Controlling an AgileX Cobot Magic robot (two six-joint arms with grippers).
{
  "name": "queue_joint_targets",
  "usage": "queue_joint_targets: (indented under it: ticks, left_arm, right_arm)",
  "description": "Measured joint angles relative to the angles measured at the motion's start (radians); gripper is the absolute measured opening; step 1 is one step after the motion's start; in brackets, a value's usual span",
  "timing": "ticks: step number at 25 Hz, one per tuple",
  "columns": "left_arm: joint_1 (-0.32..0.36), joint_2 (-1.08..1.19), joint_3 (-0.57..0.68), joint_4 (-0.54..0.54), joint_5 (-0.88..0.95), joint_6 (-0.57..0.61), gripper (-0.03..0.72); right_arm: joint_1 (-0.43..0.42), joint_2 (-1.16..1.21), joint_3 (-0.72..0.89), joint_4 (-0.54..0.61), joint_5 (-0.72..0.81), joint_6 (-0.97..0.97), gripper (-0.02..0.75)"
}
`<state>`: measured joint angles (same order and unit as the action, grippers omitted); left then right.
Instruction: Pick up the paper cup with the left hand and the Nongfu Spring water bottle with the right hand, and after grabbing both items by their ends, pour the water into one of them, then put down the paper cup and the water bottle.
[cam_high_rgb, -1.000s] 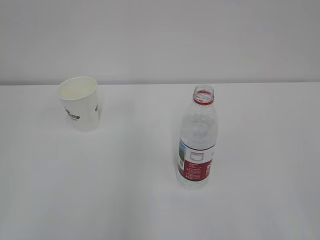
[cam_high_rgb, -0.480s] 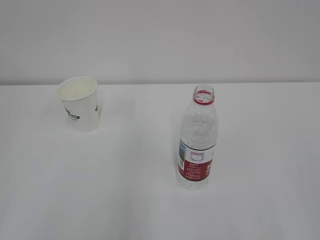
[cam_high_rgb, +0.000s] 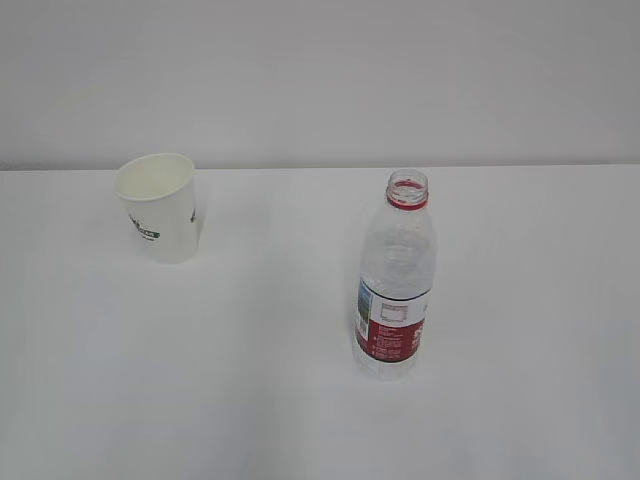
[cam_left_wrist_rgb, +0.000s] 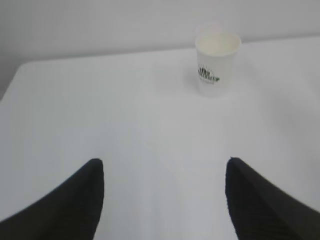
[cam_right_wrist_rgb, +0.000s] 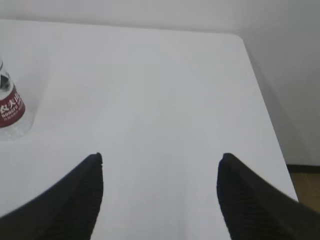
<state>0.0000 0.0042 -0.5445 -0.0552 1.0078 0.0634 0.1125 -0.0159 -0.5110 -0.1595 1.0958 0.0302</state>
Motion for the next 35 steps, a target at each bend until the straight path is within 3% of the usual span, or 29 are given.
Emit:
queue_joint_targets:
  ticks: [14, 35]
  left_arm:
    - [0.000, 0.022, -0.002, 0.000, -0.272, 0.000, 0.550]
    - [0.000, 0.351, -0.002, 0.003, -0.726, 0.000, 0.549]
  right_arm:
    - [0.000, 0.004, -0.012, 0.000, -0.258, -0.008, 0.535]
    - [0.000, 0.375, -0.012, -0.002, -0.754, -0.011, 0.535]
